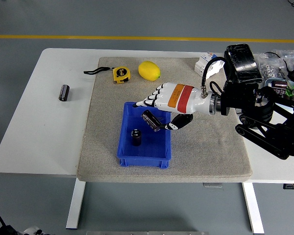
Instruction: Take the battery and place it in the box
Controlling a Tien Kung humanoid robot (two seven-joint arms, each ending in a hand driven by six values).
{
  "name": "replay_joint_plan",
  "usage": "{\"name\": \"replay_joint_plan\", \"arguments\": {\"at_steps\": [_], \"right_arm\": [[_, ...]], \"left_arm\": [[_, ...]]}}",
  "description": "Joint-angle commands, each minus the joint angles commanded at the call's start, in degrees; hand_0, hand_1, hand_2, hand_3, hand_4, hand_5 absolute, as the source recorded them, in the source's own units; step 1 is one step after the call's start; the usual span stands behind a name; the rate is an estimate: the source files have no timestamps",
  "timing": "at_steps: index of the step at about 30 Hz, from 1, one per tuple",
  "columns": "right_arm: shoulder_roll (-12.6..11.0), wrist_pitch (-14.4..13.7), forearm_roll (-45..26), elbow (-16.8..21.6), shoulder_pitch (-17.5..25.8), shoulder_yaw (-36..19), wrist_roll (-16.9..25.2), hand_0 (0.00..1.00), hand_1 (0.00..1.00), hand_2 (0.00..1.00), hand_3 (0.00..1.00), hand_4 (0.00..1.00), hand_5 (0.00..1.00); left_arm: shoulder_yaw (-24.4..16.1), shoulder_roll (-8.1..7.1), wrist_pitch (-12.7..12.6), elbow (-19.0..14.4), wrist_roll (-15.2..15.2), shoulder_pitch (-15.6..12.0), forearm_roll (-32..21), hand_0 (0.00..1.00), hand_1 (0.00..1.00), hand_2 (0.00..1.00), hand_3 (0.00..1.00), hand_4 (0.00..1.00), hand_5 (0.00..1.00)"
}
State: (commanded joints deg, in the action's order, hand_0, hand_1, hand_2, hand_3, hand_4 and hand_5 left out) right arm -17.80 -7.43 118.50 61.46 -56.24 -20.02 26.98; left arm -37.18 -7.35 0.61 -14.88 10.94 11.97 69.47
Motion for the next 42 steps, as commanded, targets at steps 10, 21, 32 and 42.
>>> {"name": "replay_joint_plan", "arguments": {"at_steps": [10,21,32,42], "right_arm": [[-0.73,-0.29,-0.28,0.66,0.17,-0.83,0.56,0.676,0.706,0.853,0.964,0.813,0.189],[-5.66,-0.76,-4.62,-1.51,0.61,-11.72,2.67,0.666,0.696,0.843,0.952,0.998,0.165],[-11.51,4.03,-29.27,-3.67,5.95,-28.57,-2.35,0.65,0.683,0.782,0.934,0.855,0.229],[-15.42,8.78,-53.47,7.11,17.95,-44.37,-12.45,0.785,0.777,0.84,0.919,0.998,0.604]], "left_arm": [[-0.28,0.07,0.11,0.01,0.09,-0.33,0.03,0.755,0.729,0.767,0.57,0.608,0.536],[-0.64,-0.11,0.12,0.16,-0.05,-0.44,0.44,0.755,0.729,0.768,0.57,0.607,0.536],[-1.17,0.12,-0.33,0.31,0.03,-0.19,1.18,0.755,0.731,0.767,0.569,0.606,0.538],[-6.1,0.8,0.89,0.66,1.05,0.16,8.0,0.754,0.732,0.768,0.57,0.606,0.537]]}}
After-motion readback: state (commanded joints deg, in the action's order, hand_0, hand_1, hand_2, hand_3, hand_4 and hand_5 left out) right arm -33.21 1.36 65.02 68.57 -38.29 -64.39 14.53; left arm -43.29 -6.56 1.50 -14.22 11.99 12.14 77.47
